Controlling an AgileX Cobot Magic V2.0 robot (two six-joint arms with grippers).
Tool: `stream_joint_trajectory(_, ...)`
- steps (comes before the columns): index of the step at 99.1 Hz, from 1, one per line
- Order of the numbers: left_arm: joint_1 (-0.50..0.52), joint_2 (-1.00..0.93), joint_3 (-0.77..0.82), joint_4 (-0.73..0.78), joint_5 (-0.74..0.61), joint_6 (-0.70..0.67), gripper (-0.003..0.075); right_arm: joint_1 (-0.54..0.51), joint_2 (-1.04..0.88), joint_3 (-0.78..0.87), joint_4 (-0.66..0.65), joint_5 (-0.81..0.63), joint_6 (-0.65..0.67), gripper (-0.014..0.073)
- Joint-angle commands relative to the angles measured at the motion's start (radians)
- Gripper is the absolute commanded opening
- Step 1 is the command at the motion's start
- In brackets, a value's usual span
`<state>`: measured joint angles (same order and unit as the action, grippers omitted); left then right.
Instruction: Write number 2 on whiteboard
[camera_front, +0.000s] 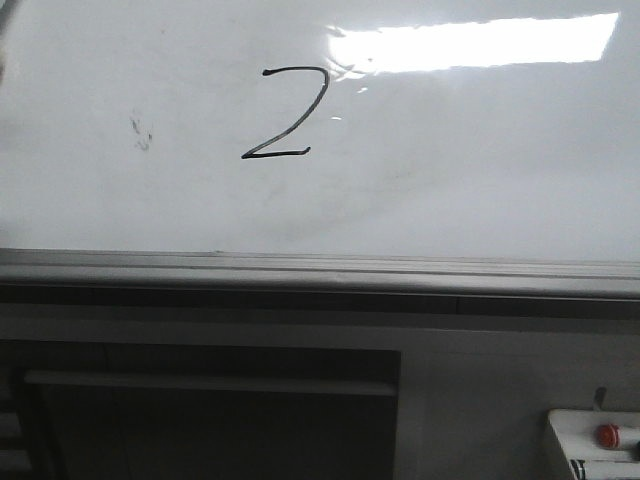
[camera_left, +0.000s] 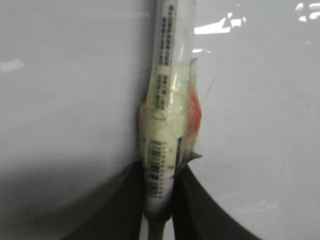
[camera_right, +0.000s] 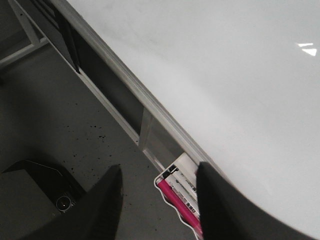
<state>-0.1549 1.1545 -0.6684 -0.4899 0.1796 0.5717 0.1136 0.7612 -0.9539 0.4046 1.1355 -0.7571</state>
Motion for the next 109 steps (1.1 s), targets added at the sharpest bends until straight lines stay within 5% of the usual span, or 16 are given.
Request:
stream_joint_trajectory(1,0.002,-0.003,-0.027,-0.022,-0.073,-0.008,-0.0015,-0.008,-0.004,-0.024,0.019,-0.057,0.002,0.0302)
stream_joint_trajectory(12,0.002,0.003,-0.029,-0.03,-0.069,-0.008,0.0054,-0.008,-0.004,-0.024,0.019,-0.057,0.012,0.0302)
stream_joint_trajectory(29,0.002,0.0,-0.029,-0.03,-0.049,-0.008,0.0325,-0.008,-0.004,-0.024,0.019,-0.057,0.097,0.0302)
stream_joint_trajectory(39,0.006,-0.029,-0.043,-0.03,0.023,-0.008,0.0417,-0.008,-0.004,-0.024,-0.004,-0.053,0.171,0.0302)
stream_joint_trajectory(61,0.046,-0.146,-0.156,0.062,0.397,-0.064,0.0411,-0.009,-0.004,-0.021,-0.18,-0.06,0.488,0.03)
stream_joint_trajectory(81,0.046,-0.276,-0.186,0.458,0.611,-0.373,0.041,-0.01,-0.065,0.088,-0.24,-0.182,0.662,0.023)
stream_joint_trajectory(109,0.046,-0.506,-0.04,0.531,0.452,-0.45,0.0325,-0.01,-0.27,0.302,-0.242,-0.481,0.671,0.0021)
